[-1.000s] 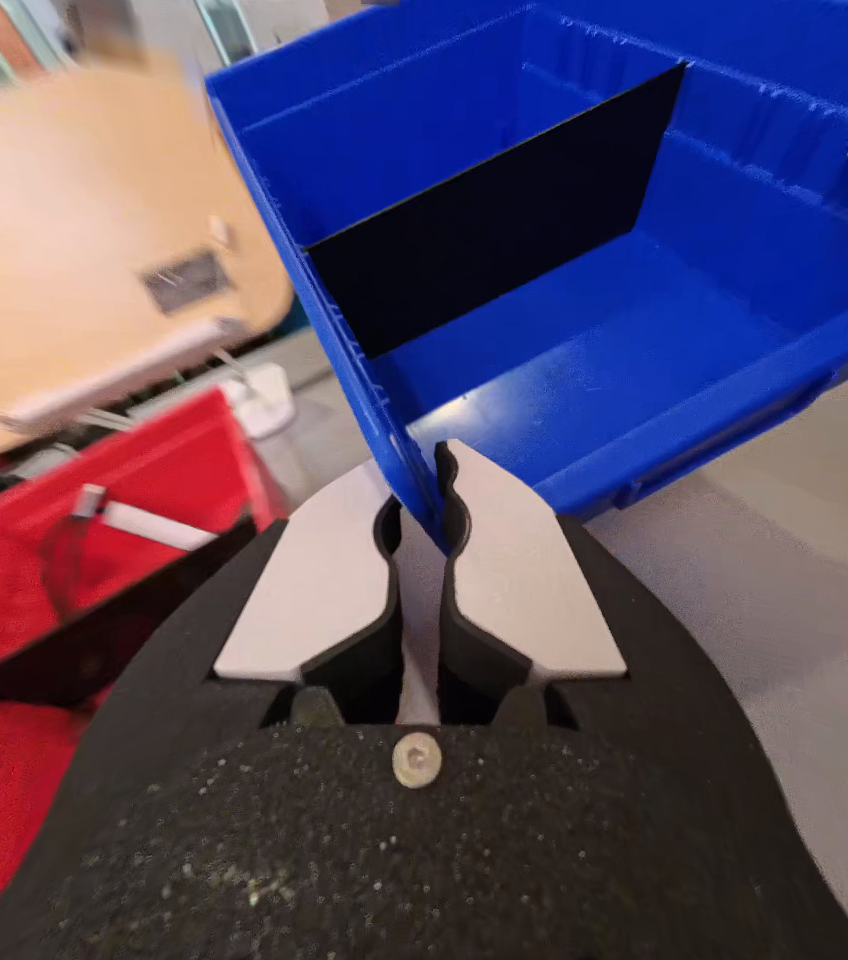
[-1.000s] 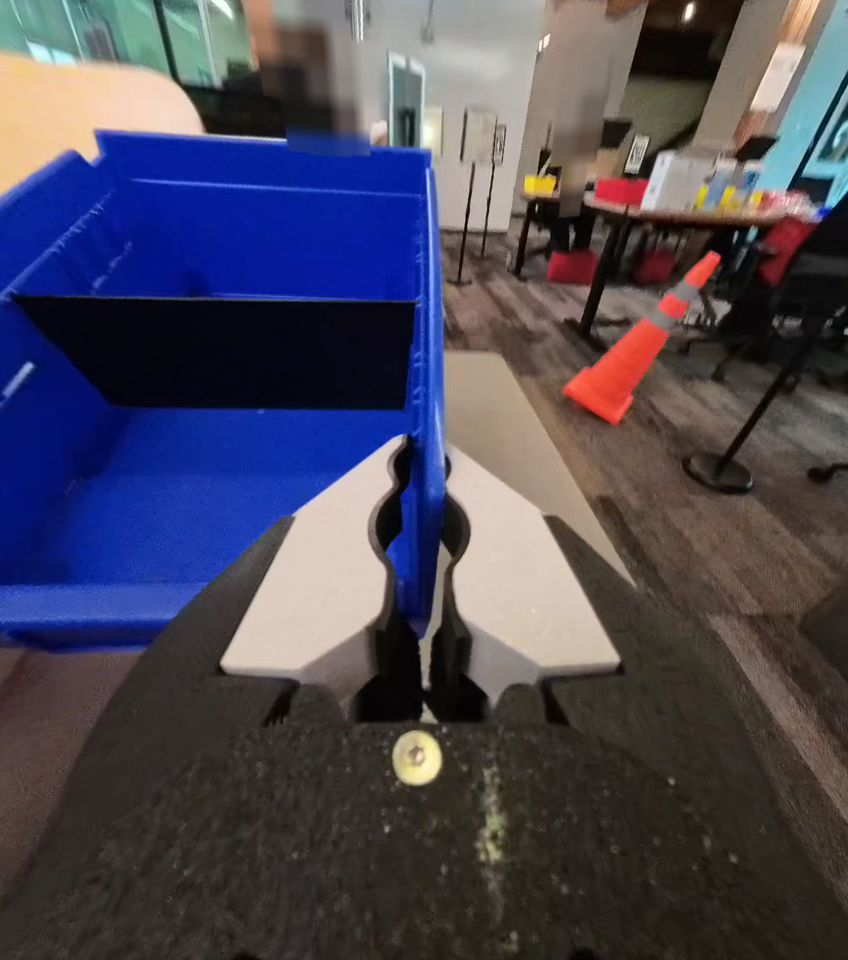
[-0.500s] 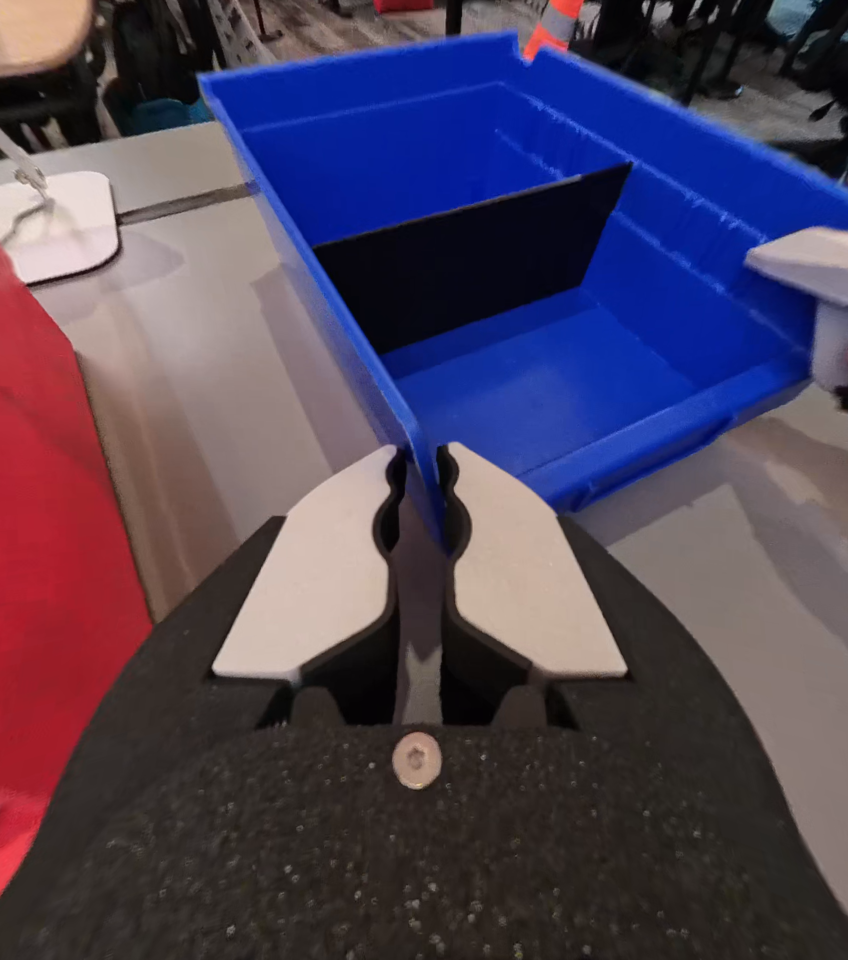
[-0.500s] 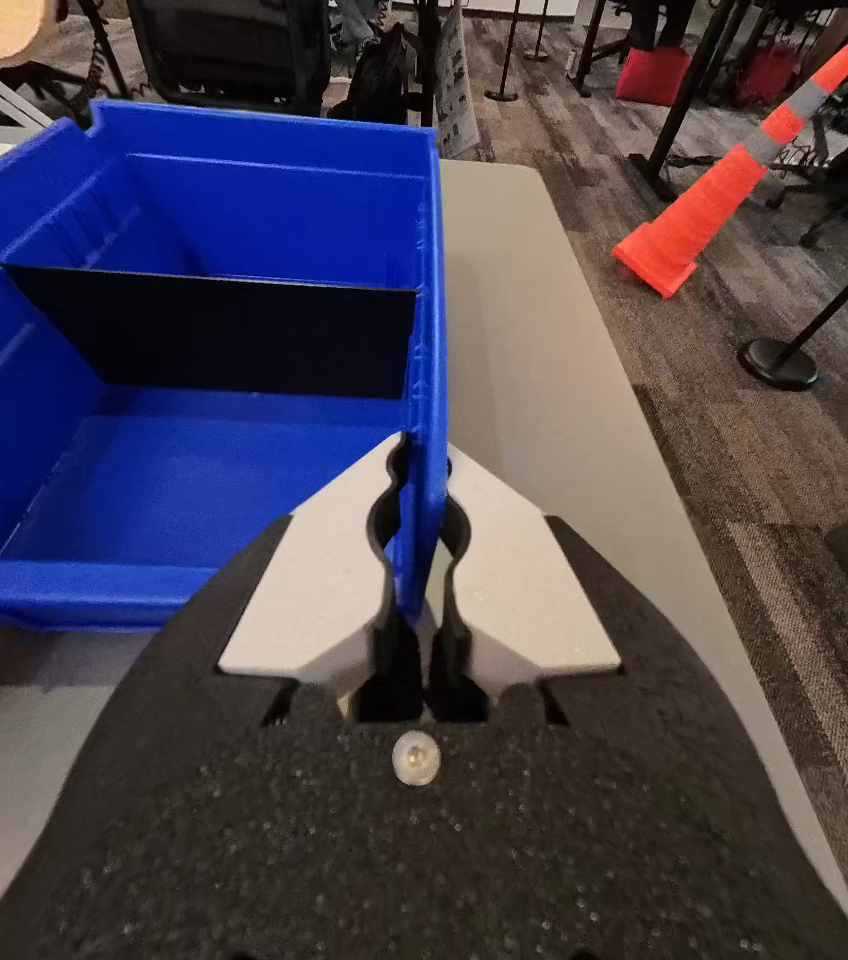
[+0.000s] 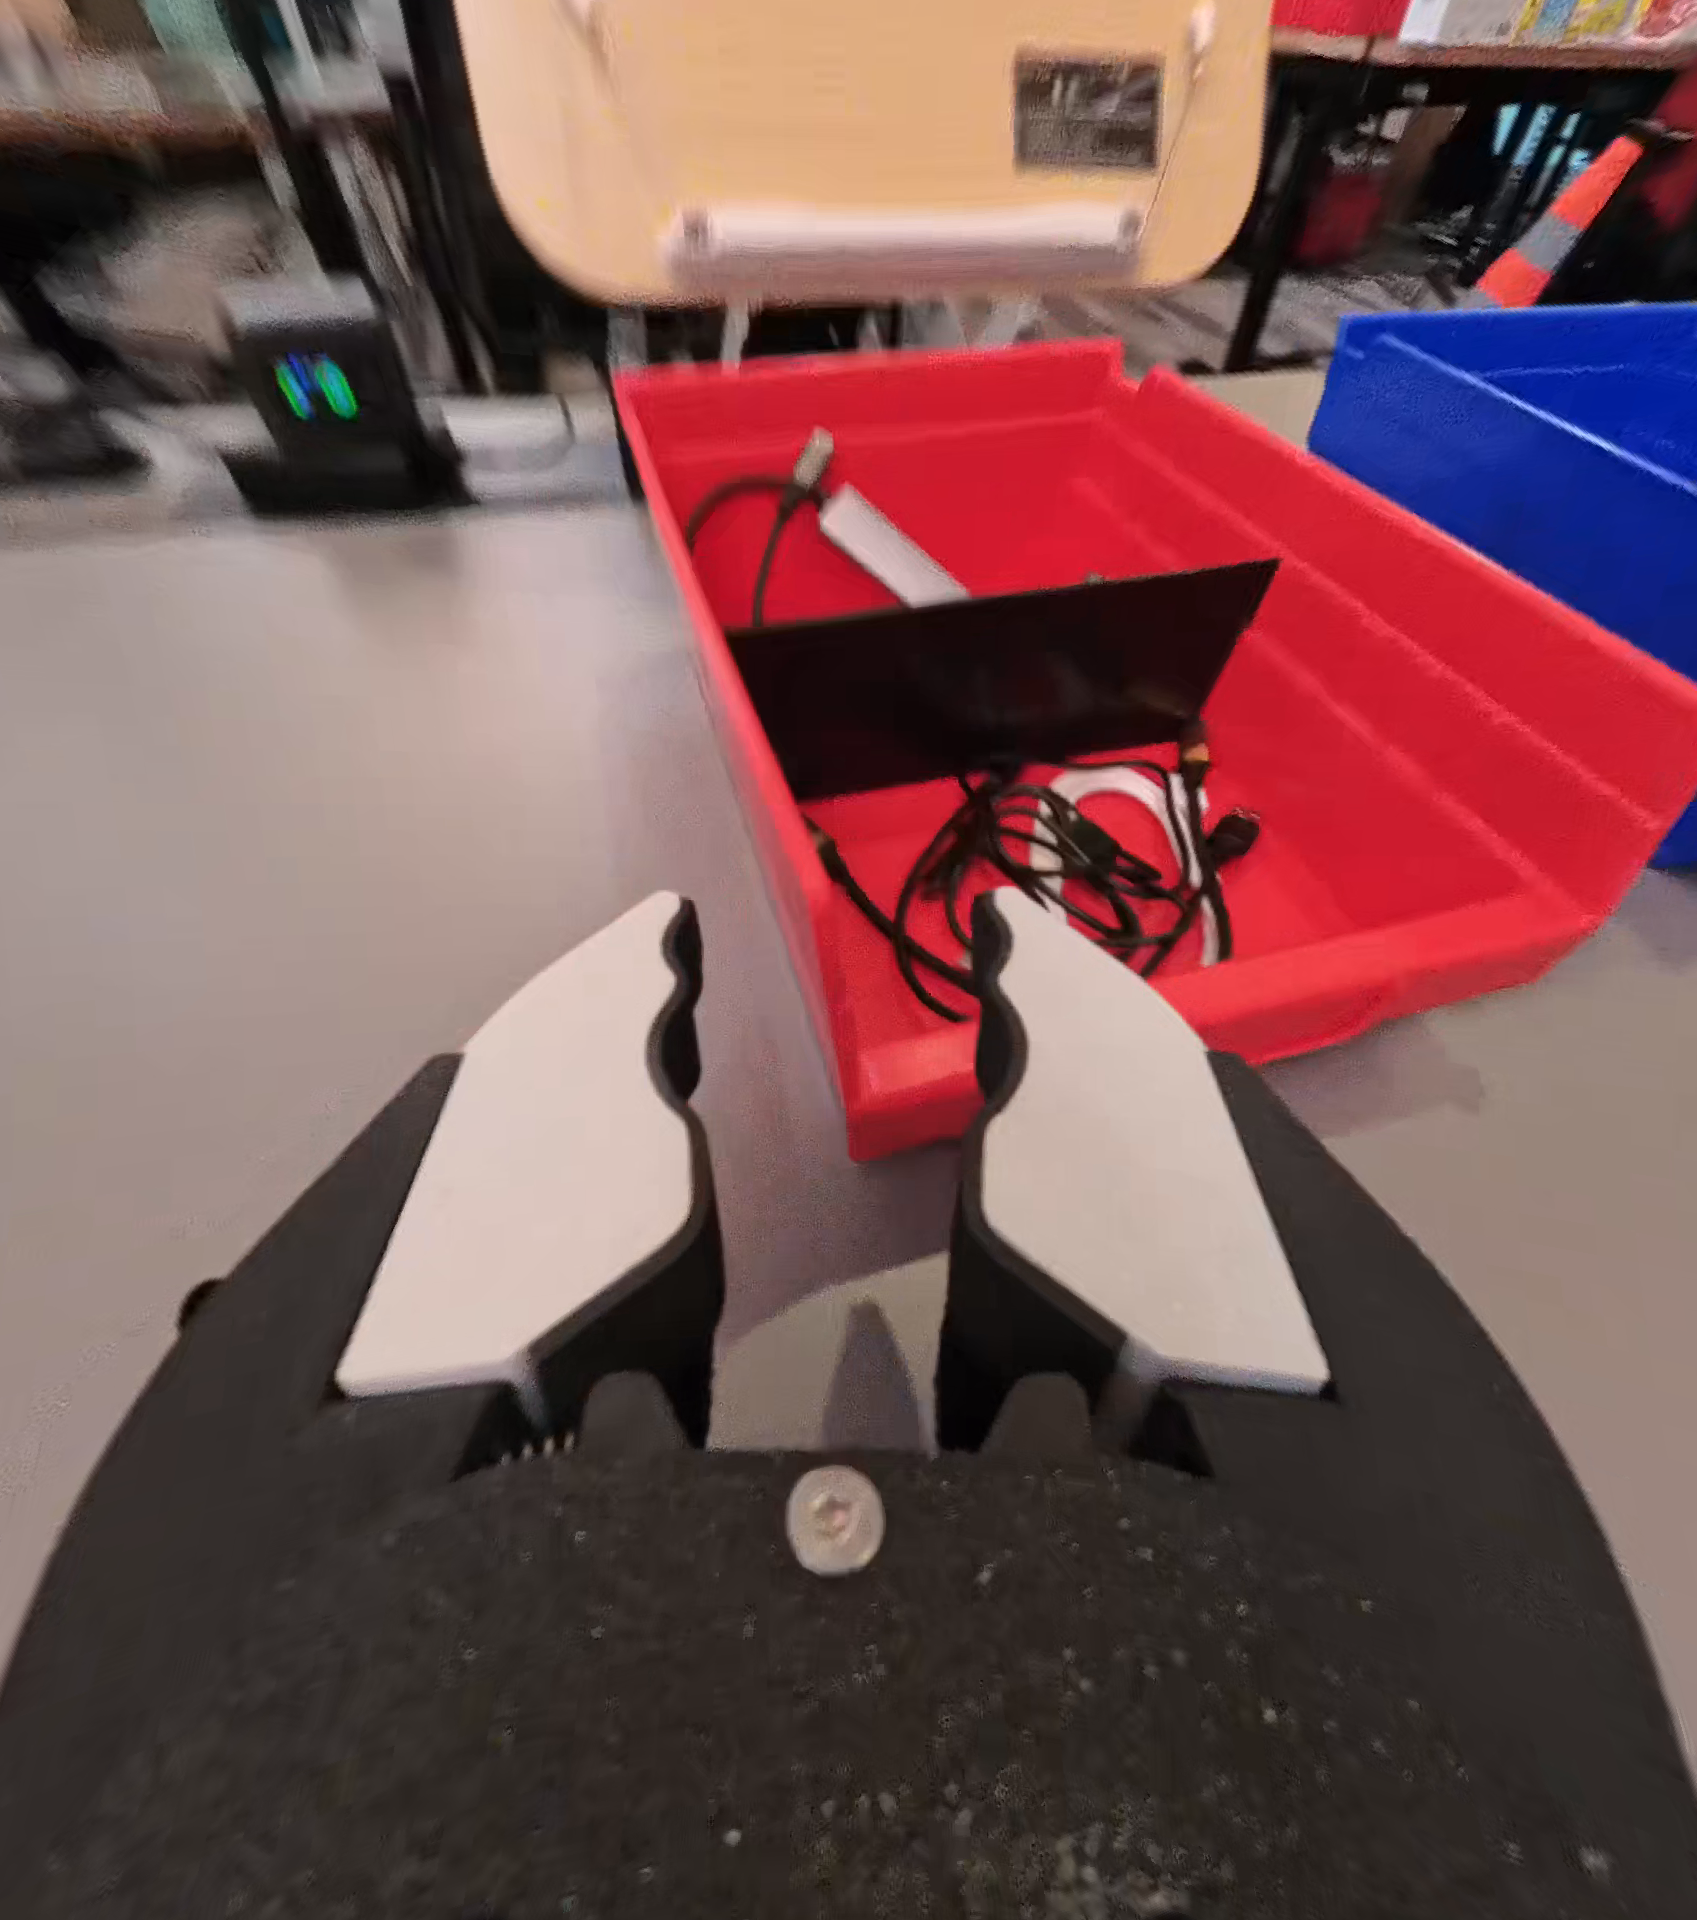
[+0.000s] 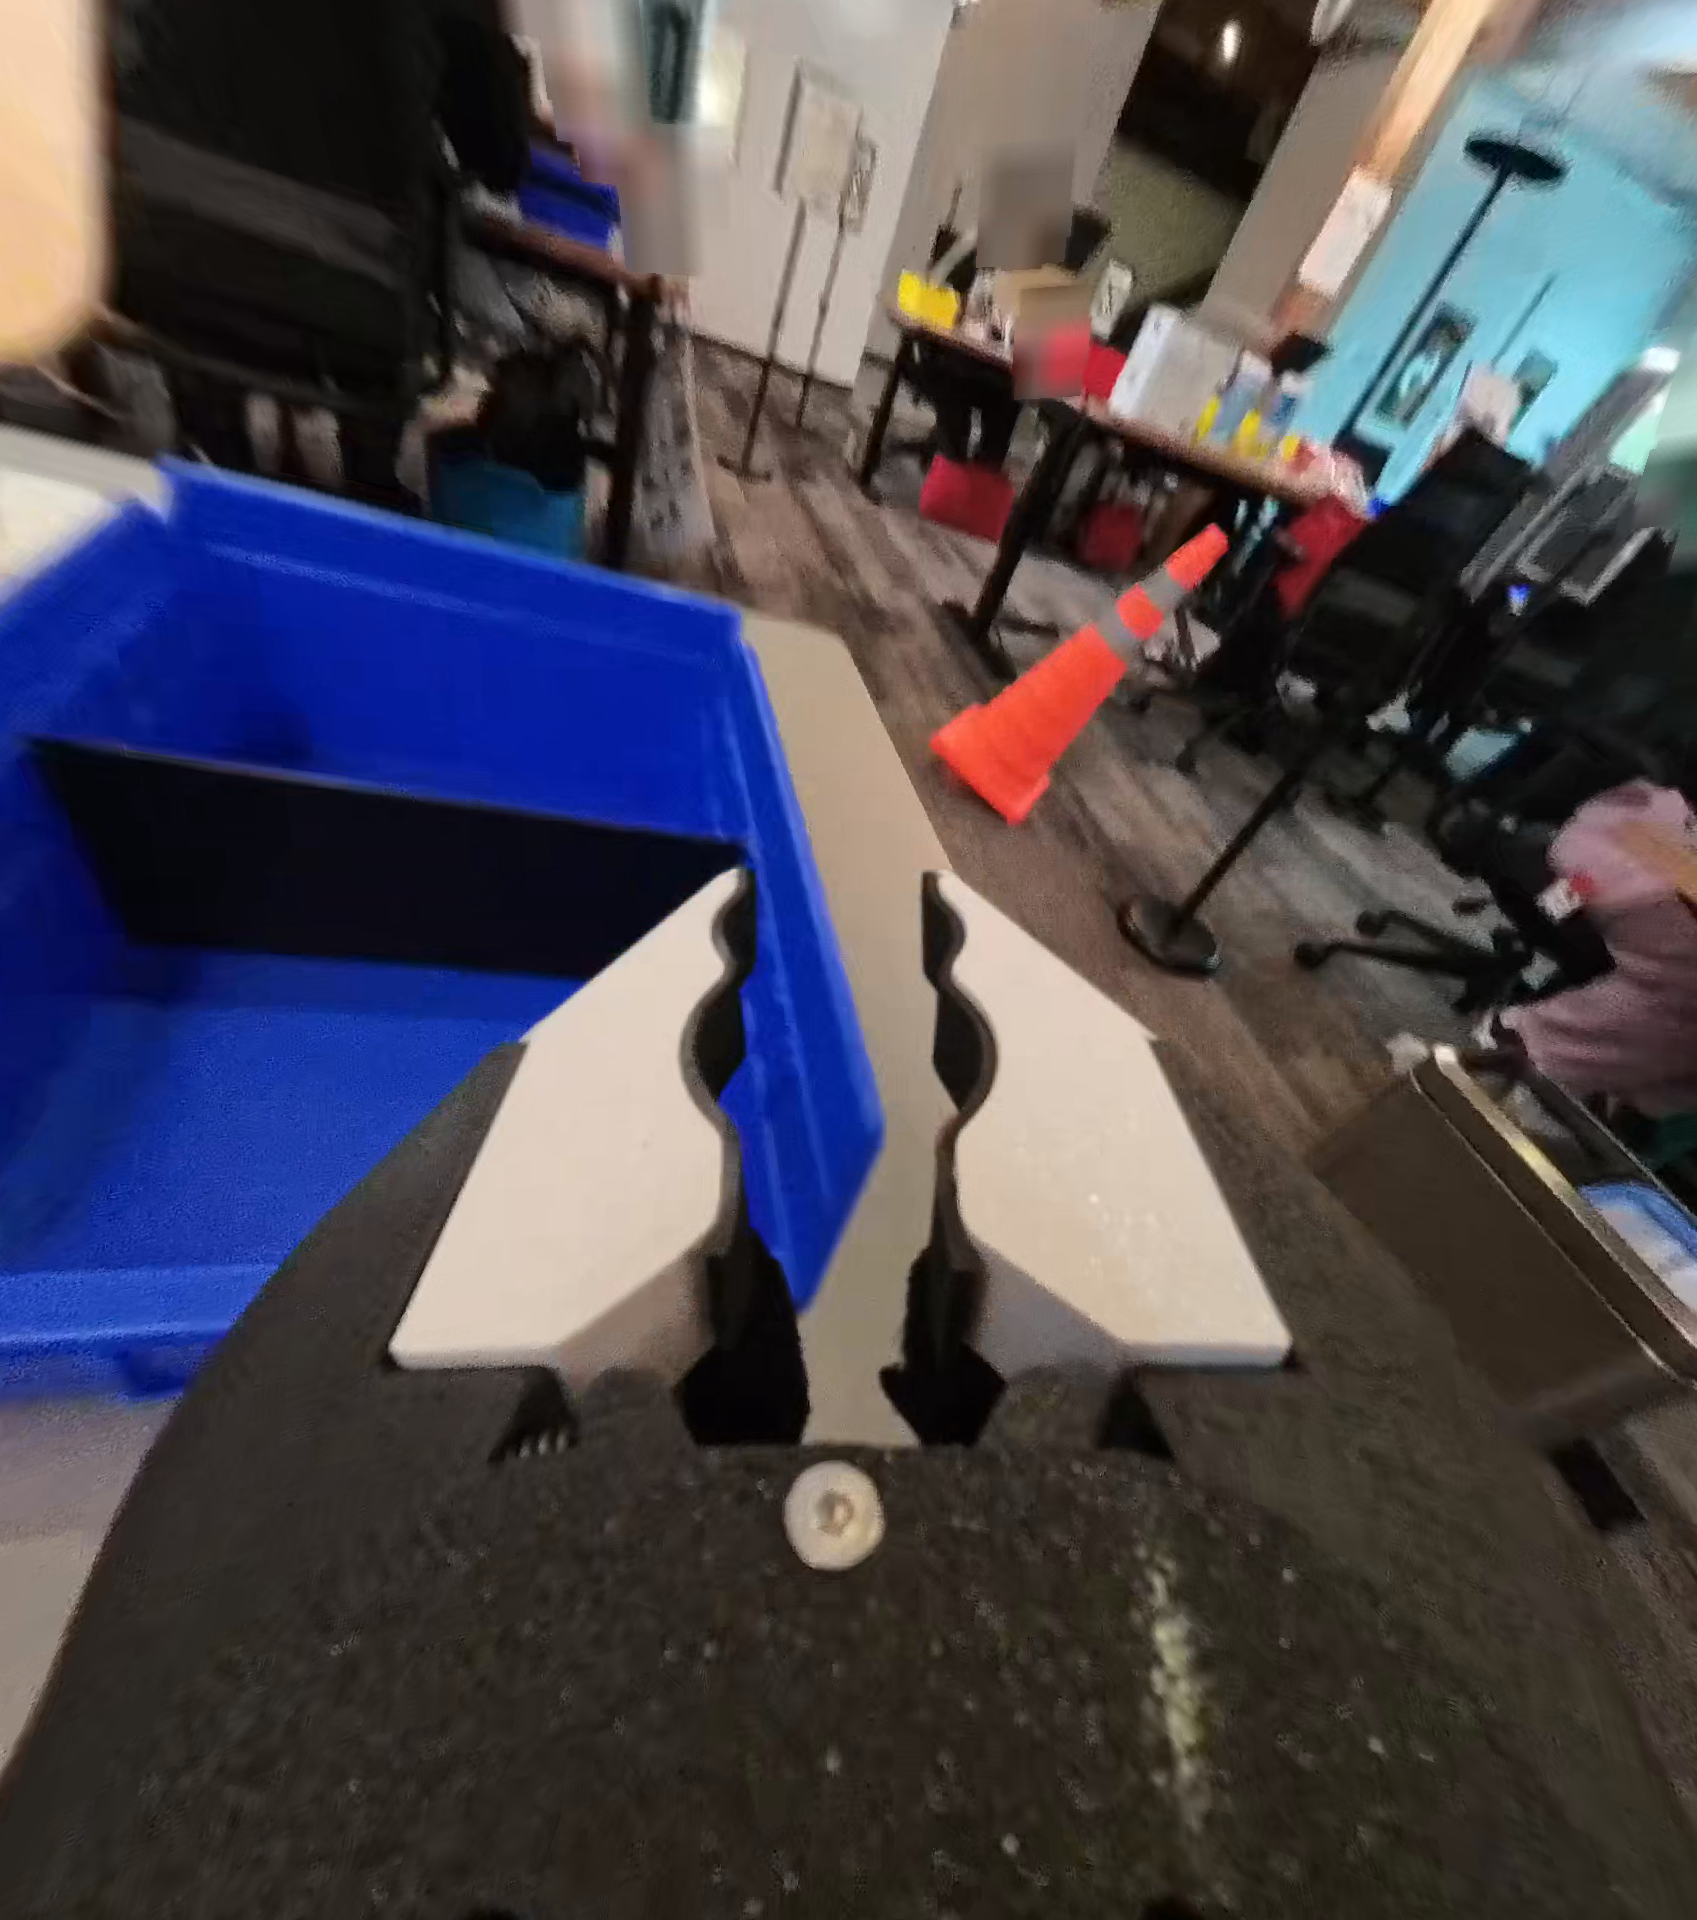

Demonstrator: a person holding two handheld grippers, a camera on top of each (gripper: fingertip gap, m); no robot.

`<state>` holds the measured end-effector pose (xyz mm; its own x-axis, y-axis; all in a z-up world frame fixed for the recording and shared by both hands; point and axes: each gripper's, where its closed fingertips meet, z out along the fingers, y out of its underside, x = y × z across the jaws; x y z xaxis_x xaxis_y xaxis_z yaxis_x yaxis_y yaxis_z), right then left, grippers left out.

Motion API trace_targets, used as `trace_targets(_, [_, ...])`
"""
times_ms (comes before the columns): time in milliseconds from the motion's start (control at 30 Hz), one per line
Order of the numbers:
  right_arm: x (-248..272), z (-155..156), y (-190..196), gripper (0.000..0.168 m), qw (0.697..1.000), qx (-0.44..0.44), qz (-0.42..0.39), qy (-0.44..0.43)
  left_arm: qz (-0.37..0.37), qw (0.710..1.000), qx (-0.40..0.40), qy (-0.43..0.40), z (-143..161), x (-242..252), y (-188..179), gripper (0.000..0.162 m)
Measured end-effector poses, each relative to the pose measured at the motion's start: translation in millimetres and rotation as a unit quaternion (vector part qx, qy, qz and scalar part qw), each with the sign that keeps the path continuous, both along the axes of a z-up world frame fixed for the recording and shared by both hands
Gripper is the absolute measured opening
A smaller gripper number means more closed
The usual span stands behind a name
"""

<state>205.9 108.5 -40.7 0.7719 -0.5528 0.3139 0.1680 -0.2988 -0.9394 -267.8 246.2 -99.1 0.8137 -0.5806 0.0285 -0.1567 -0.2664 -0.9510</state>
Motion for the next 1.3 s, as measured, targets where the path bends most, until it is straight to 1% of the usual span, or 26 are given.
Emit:
trace_targets(33, [-29,21,9,0.030,0.999,0.027,0.035,-0.005,-0.018,0.999,-0.036,-0.015,-5,4,0,0.053])
trace_targets(67, [-71,35,21,0.030,0.994,0.047,0.097,0.014,-0.022,0.998,-0.051,-0.013,-9,6,4,0.054])
trace_targets(100, [-121,38,38,0.028,0.980,0.055,0.182,0.057,-0.009,0.999,-0.041,0.002,-11,4,12,0.053])
trace_targets(133, [-178,35,54,0.030,0.953,0.055,0.275,0.114,-0.008,1.000,-0.021,0.021,-13,5,18,0.050])
trace_targets(167, [-228,27,65,0.040,0.922,0.049,0.349,0.161,-0.011,0.999,-0.009,0.040,-16,7,22,0.044])
trace_targets(200, [-260,10,76,0.046,0.909,0.028,0.375,0.181,-0.009,0.999,-0.003,0.054,-18,8,26,0.039])
trace_targets(233, [-270,-13,86,0.046,0.921,0.003,0.349,0.173,-0.001,0.998,0.002,0.061,-19,6,31,0.030])
trace_targets(267, [-269,-35,96,0.046,0.938,-0.014,0.310,0.153,-0.002,0.998,0.006,0.061,-19,6,33,0.026])
trace_targets(300, [-267,-54,101,0.046,0.951,-0.026,0.274,0.144,-0.010,0.998,0.003,0.057,-20,8,33,0.019])
trace_targets(333, [-268,-69,104,0.046,0.956,-0.029,0.256,0.144,-0.020,0.998,-0.005,0.055,-23,10,33,0.011])
trace_targets(367, [-271,-80,107,0.042,0.959,-0.029,0.241,0.148,-0.021,0.998,-0.015,0.053,-26,10,33,0.011])
trace_targets(400, [-276,-88,109,0.029,0.959,-0.030,0.233,0.156,-0.026,0.998,-0.025,0.051,-28,12,33,0.011])
trace_targets(433, [-281,-87,112,0.005,0.961,-0.019,0.225,0.163,-0.027,0.998,-0.028,0.046,-28,13,33,0.011])
trace_targets(500, [-281,-86,113,0.003,0.975,-0.033,0.173,0.137,-0.019,0.997,-0.026,0.063,-29,11,35,0.009])
trace_targets(567, [-292,-81,113,0.003,0.978,-0.034,0.154,0.133,0.001,0.996,-0.032,0.078,-29,0,43,0.006])
trace_targets(667, [-322,-65,123,0.002,0.980,-0.012,0.147,0.137,0.007,0.996,-0.035,0.077,-21,-27,59,0.005])
trace_targets(800, [-388,-50,165,0.003,0.979,0.006,0.168,0.113,0.036,0.996,-0.009,0.076,-5,-92,101,0.005])
trace_targets(867, [-425,-53,190,0.004,0.977,-0.002,0.183,0.111,0.037,0.997,-0.010,0.071,-5,-130,125,0.005])
trace_targets(933, [-460,-63,212,0.004,0.974,-0.023,0.197,0.114,0.037,0.997,-0.026,0.060,-10,-165,143,0.004])
trace_targets(1000, [-490,-76,228,0.005,0.966,-0.044,0.212,0.142,0.044,0.997,-0.046,0.034,-13,-196,155,0.004])
trace_targets(1067, [-514,-81,237,0.005,0.960,-0.049,0.232,0.152,0.060,0.996,-0.049,0.041,-17,-221,165,0.004])
trace_targets(1133, [-531,-83,239,0.006,0.959,-0.056,0.245,0.129,0.085,0.994,-0.061,0.021,-19,-236,170,0.003])
trace_targets(1200, [-539,-86,237,0.009,0.956,-0.049,0.258,0.130,0.107,0.992,-0.071,0.001,-22,-242,173,0.003])
trace_targets(1300, [-538,-81,232,0.011,0.946,-0.045,0.290,0.138,0.095,0.993,-0.071,0.015,-24,-240,171,0.003])
